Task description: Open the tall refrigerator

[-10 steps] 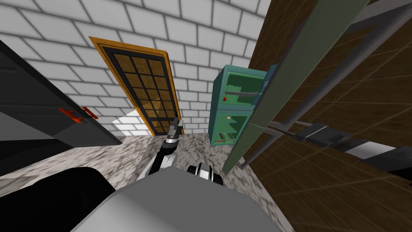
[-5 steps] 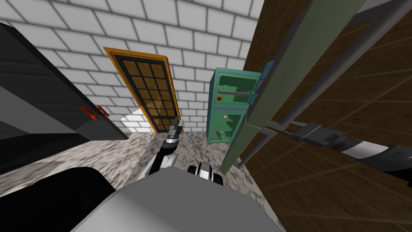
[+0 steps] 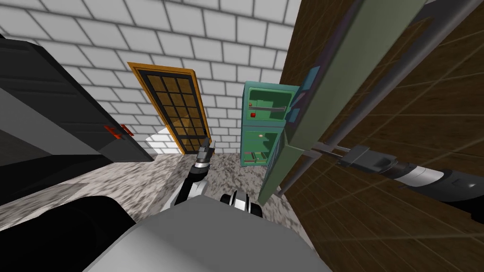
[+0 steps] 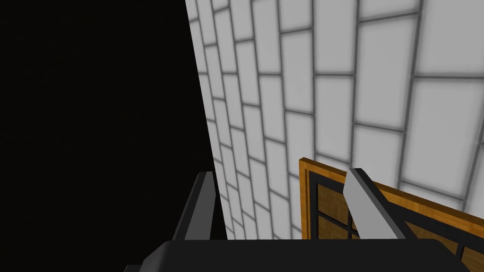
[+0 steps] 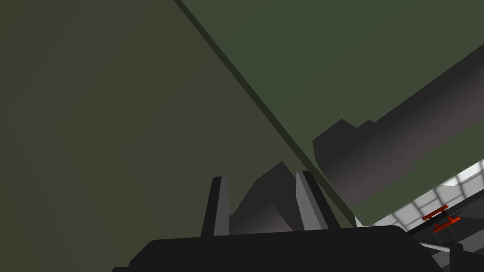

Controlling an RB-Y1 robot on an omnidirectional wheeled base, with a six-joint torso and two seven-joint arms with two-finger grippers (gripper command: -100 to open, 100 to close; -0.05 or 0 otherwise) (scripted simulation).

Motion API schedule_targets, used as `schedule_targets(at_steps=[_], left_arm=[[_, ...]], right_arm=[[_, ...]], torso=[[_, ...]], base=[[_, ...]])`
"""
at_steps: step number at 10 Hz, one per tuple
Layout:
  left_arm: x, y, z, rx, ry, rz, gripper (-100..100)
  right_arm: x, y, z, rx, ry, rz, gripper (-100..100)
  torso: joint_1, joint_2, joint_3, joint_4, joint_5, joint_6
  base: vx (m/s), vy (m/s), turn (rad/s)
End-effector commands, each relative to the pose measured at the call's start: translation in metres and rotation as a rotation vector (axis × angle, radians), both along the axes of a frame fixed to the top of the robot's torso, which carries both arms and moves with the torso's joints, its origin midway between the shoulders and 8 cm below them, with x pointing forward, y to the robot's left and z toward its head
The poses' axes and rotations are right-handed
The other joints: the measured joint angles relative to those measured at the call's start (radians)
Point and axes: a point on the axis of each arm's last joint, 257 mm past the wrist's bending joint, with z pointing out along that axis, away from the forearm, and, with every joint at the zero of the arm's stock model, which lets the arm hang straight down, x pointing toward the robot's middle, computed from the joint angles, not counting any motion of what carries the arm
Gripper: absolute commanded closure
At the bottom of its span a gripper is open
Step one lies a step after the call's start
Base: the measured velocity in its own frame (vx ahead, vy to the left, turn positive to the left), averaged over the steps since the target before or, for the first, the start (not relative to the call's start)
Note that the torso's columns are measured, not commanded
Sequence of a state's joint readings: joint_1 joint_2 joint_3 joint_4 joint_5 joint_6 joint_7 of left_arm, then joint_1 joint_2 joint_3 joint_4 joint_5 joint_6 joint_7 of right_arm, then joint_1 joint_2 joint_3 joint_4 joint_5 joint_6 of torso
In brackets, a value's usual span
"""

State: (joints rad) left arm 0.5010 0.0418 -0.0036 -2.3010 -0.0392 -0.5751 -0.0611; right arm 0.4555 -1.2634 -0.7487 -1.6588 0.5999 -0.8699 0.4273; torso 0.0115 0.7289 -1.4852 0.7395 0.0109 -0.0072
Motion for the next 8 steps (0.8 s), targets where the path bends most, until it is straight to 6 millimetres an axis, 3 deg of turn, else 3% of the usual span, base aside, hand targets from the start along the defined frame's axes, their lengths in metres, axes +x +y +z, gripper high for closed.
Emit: schedule_targets(at_steps=[1,4,8], left_arm=[[0.000,0.000,0.000,0.000,0.000,0.000,0],[0.000,0.000,0.000,0.000,0.000,0.000,0],[0.000,0.000,0.000,0.000,0.000,0.000,0]], right_arm=[[-0.004,0.014,0.009,0.001,-0.018,0.040,100],[-0.011,0.031,0.011,0.004,-0.023,0.096,100],[-0.019,0.048,0.014,0.006,-0.027,0.151,100]], torso=[[-0.006,0.002,0.001,0.001,-0.002,0.000],[-0.006,-0.002,-0.001,-0.002,-0.005,0.001],[-0.004,0.006,0.004,0.002,-0.002,0.002]], base=[[-0.056,-0.273,0.105],[0.000,-0.242,0.051],[-0.076,-0.222,0.042]])
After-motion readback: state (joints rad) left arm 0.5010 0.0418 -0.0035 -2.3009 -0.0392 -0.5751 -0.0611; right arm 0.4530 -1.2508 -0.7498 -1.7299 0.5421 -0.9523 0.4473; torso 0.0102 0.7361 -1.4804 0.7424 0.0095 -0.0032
